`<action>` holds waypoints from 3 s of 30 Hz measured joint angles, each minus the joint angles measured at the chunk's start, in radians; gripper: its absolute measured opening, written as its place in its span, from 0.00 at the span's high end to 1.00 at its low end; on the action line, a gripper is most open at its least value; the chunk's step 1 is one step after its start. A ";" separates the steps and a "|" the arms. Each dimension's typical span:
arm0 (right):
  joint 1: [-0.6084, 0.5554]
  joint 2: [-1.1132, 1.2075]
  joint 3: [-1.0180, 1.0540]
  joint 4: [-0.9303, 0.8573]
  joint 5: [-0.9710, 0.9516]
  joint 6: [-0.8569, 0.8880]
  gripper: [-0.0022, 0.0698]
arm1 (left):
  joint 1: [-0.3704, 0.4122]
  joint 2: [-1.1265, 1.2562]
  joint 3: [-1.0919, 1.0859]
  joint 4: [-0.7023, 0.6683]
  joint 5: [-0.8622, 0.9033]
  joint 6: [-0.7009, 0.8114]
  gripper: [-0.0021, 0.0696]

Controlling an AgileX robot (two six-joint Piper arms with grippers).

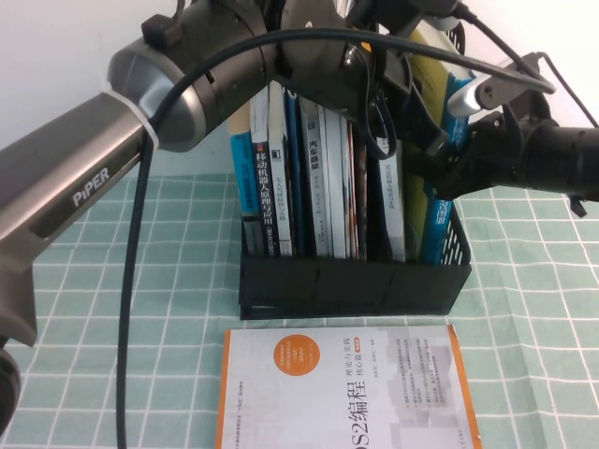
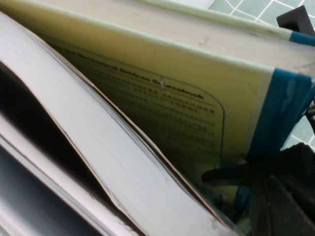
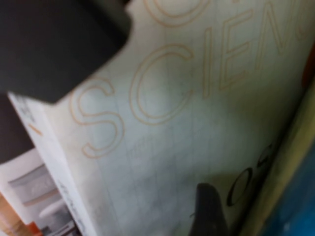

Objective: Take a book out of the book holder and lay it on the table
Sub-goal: Pick up the right side book from the book shelf, then place the picked book on the book

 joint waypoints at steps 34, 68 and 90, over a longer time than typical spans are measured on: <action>0.002 -0.234 0.157 0.009 -0.117 -0.023 0.51 | 0.002 -0.008 0.000 0.000 0.043 -0.023 0.98; -0.086 -0.407 -0.026 -0.086 0.098 0.078 0.66 | 0.019 -0.186 0.006 0.023 0.188 -0.054 0.98; -0.081 -0.599 -0.208 -0.583 0.779 0.446 0.67 | 0.019 -0.553 0.007 0.144 0.489 -0.285 0.98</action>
